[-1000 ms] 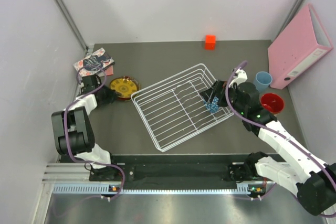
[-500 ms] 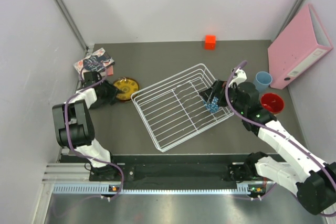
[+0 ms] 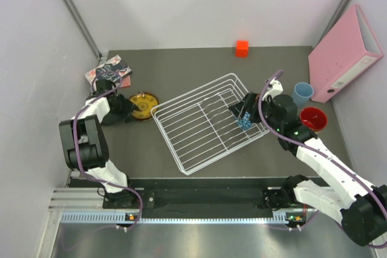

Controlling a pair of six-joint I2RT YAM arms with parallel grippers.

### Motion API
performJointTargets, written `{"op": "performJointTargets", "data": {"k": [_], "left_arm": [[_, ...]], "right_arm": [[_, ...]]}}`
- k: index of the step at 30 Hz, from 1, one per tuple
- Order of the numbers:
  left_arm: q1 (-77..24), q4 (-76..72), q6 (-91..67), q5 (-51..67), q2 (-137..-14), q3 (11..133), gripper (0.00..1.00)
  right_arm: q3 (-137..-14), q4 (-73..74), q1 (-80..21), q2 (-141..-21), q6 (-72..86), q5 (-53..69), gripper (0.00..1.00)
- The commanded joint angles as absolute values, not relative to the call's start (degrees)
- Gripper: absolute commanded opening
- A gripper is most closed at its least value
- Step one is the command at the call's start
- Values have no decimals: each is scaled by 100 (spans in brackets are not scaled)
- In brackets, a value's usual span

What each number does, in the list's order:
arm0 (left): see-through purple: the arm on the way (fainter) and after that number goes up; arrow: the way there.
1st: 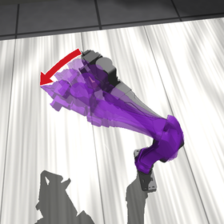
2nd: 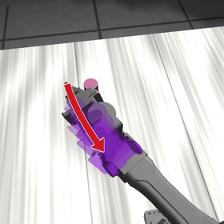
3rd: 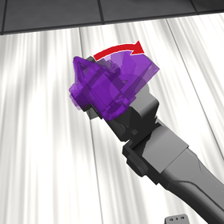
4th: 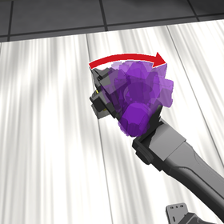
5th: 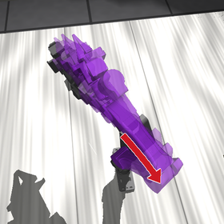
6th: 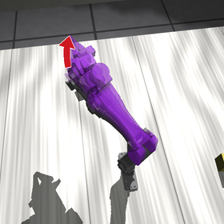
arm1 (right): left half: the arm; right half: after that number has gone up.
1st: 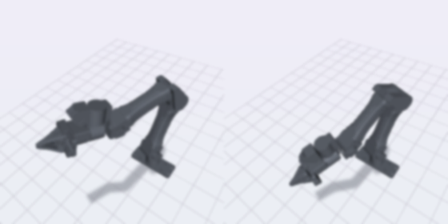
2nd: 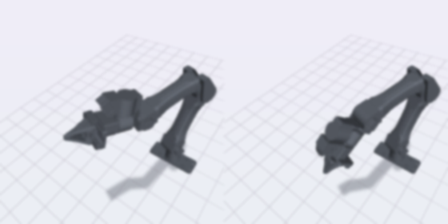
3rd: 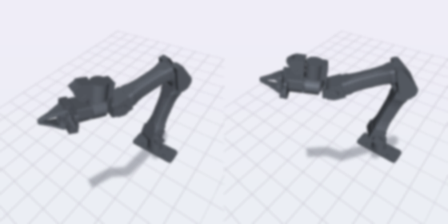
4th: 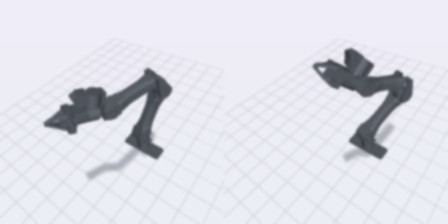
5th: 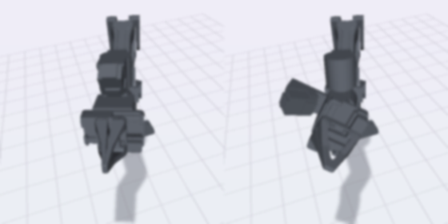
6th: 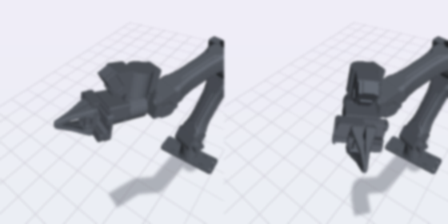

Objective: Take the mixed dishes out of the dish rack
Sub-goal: Place the plate at the center of the board, then pick up the bowl from the dish rack.

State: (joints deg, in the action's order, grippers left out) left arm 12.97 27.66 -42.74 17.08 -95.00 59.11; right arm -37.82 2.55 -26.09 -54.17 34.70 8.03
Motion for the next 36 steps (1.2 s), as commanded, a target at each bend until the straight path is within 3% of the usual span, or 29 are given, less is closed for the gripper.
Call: {"op": "performJointTargets", "data": {"k": [1, 16, 25, 28, 33, 36], "left_arm": [[1301, 3357, -4201, 1635, -9167, 6108, 50], [1301, 3639, -4192, 1854, -8754, 6205, 51], [1117, 2576, -4369, 1934, -6901, 5730, 51], [601, 2374, -4219, 1723, -6461, 5985, 55], [-964, 1829, -3737, 784, -6152, 6266, 80], [-1853, 1889, -3473, 414, -6398, 6503, 83]], "right_arm": [[-3709, -132, -2637, -5475, 3498, 923, 100], [-3656, -185, -2645, -5476, 3533, 949, 99], [-3796, -19, -2645, -5248, 3367, 835, 99], [-4042, 228, -2637, -5168, 3199, 677, 100], [-4508, 728, -2637, -5133, 2963, 370, 100], [-4789, 1264, -2637, -5159, 2752, -199, 100]]}}
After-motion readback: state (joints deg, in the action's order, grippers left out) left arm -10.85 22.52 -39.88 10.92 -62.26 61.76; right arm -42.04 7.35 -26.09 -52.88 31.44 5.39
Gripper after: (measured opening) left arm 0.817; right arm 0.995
